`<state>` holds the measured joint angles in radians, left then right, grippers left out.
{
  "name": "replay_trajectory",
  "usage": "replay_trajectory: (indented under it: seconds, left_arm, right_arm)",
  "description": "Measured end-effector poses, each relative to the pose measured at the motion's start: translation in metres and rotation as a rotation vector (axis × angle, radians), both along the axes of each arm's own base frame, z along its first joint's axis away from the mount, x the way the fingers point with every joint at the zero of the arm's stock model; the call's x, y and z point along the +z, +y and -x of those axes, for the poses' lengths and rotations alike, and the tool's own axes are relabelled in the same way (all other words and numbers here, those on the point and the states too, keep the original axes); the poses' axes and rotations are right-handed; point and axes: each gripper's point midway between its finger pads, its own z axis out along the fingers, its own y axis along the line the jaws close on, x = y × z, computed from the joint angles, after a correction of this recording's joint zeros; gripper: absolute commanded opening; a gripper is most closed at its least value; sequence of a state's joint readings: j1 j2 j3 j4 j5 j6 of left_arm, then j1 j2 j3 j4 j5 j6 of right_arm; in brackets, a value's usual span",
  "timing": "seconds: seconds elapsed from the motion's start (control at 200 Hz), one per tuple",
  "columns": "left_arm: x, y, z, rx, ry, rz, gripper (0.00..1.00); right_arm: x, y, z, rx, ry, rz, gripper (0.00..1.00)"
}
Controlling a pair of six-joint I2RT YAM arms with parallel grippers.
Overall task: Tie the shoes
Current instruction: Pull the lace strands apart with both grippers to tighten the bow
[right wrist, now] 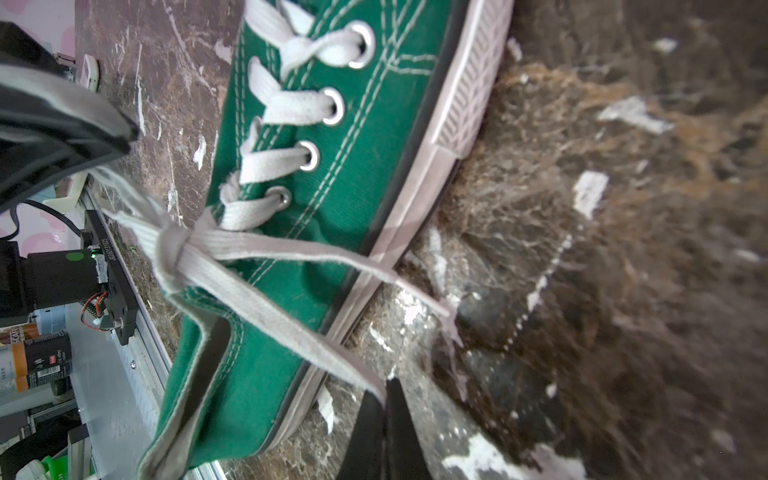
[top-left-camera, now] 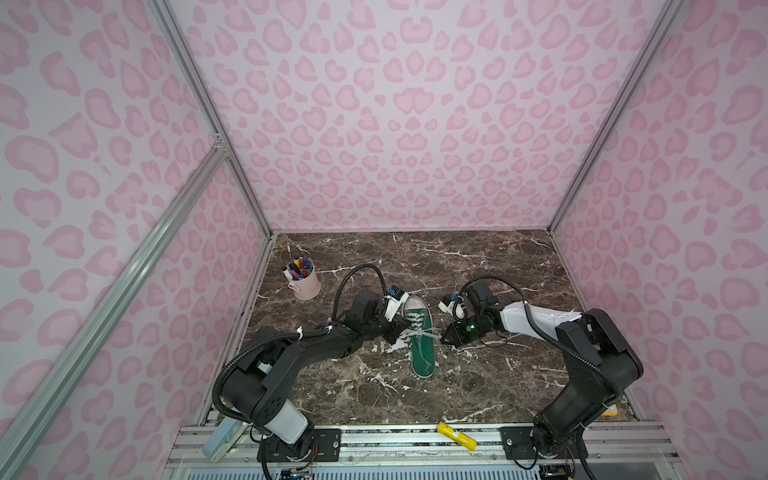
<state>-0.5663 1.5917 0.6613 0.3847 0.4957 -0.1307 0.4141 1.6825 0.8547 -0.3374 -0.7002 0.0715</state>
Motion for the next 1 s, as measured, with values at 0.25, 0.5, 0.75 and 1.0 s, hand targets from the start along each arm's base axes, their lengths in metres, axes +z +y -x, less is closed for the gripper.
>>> replay_trajectory:
  seconds: [0.25,0.5,0.75,1.0]
  left_arm:
    - [0.0,0.002,0.0,-0.003,0.019,0.036,0.04]
    - [-0.002,0.007,-0.001,0.005,0.028,0.039,0.04]
    - [-0.001,0.012,-0.003,0.001,0.024,0.039,0.04]
    - [-0.003,0.014,-0.002,0.0,0.029,0.04,0.04]
  right_arm:
    - [-0.003,-0.008,0.003,-0.028,0.022,0.005,0.0]
    - [0.0,-0.012,0.002,-0.041,0.019,0.009,0.0]
    - [0.0,-0.015,0.003,-0.041,0.023,0.012,0.0]
    - [0.001,-0.023,0.001,-0.053,0.023,0.015,0.0]
